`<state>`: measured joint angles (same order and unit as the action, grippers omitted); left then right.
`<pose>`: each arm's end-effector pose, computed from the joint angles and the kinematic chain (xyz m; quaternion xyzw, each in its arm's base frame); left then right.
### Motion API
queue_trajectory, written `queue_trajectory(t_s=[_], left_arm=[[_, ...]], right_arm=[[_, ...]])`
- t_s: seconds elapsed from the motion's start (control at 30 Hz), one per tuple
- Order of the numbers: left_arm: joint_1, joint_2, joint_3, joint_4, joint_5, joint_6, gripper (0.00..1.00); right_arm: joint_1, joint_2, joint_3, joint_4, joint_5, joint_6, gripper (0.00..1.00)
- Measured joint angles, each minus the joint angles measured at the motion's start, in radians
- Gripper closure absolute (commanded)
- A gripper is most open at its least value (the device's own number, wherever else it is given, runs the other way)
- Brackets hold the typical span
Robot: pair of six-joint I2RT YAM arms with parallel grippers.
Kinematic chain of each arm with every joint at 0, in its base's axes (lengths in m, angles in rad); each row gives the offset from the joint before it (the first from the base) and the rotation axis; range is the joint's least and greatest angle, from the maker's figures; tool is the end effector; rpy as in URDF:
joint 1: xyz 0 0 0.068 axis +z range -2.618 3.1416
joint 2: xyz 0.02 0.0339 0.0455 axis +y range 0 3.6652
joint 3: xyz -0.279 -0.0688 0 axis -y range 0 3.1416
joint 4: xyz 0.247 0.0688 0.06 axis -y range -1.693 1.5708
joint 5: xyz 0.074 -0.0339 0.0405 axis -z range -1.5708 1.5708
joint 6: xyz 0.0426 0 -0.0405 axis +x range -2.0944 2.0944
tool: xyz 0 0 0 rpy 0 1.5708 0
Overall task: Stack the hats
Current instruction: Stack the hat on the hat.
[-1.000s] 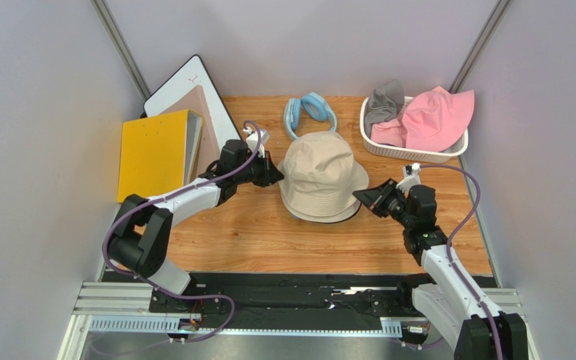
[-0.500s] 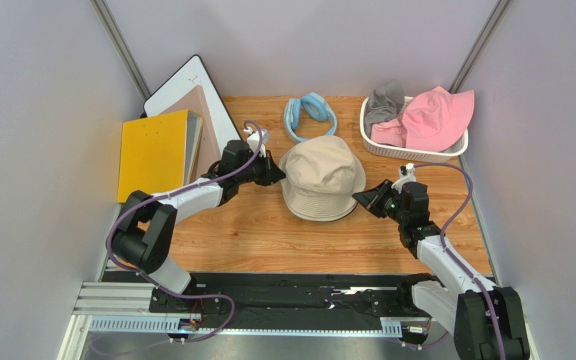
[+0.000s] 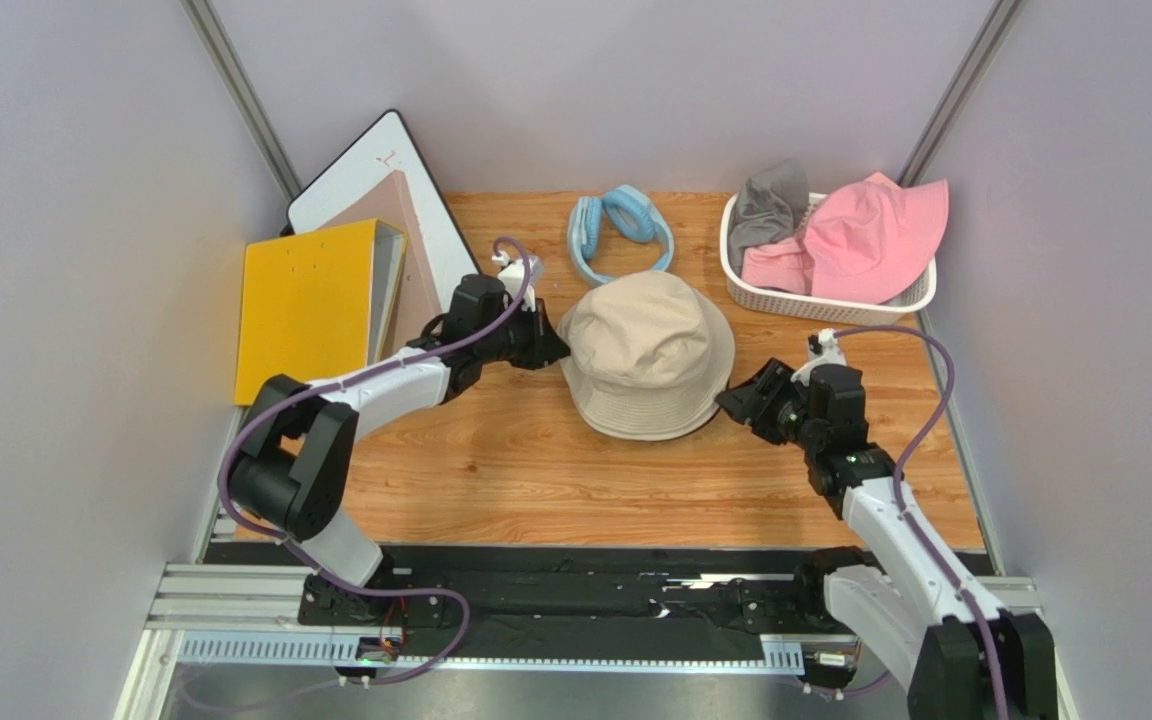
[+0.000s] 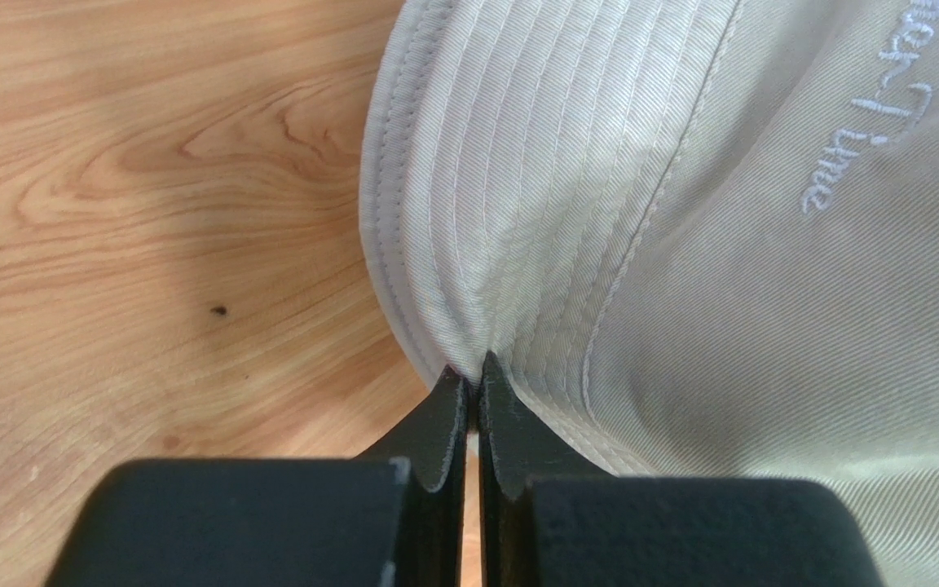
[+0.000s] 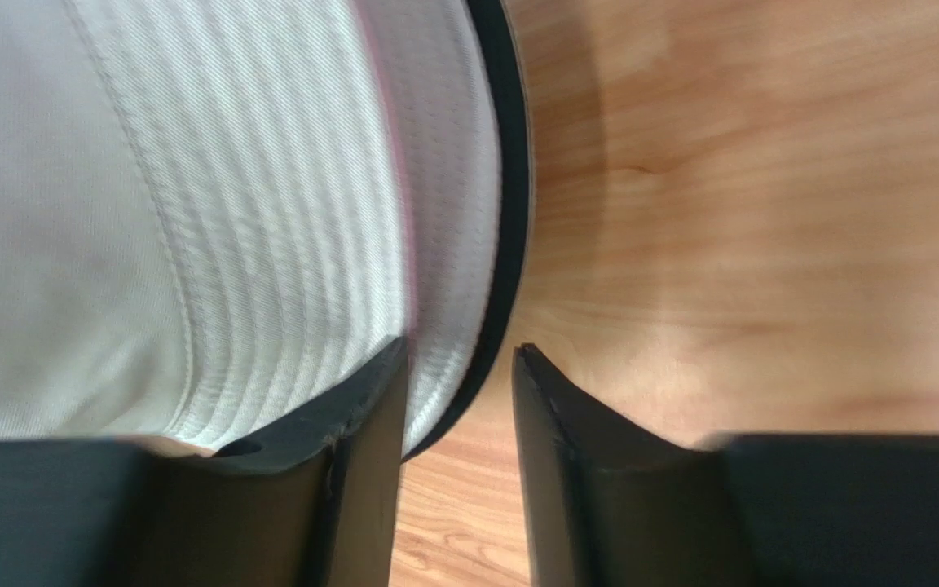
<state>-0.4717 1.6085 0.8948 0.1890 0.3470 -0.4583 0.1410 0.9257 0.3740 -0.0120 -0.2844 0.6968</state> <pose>0.3099 -0.1743 0.2188 0.0919 0.8527 -0.3543 0.3727 0.1876 0.0387 0.1967 0.1721 0.8525 0.3077 0.3859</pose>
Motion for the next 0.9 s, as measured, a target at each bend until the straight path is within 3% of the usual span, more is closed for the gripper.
queue_trajectory(t_s=[0.13,0.3,0.47,0.63,0.9], left_arm=[[0.0,0.007,0.059,-0.102,-0.018,0.033,1.0],[0.0,0.04,0.151,-0.196,-0.042,0.087,1.0],[0.0,0.058,0.195,-0.238,-0.045,0.127,1.0],[0.0,0.111,0.258,-0.262,-0.039,0.146,1.0],[0.001,0.144,0.3,-0.272,-0.034,0.162,1.0]], right_arm=[[-0.024,-0.134,0.068,-0.228,0.033,-0.079,0.43],[-0.133,-0.144,0.185,-0.286,-0.023,-0.127,0.46],[-0.217,0.008,0.252,-0.191,-0.149,-0.122,0.43],[-0.218,0.198,0.275,-0.054,-0.275,-0.094,0.42],[-0.218,0.357,0.274,0.144,-0.389,-0.05,0.43]])
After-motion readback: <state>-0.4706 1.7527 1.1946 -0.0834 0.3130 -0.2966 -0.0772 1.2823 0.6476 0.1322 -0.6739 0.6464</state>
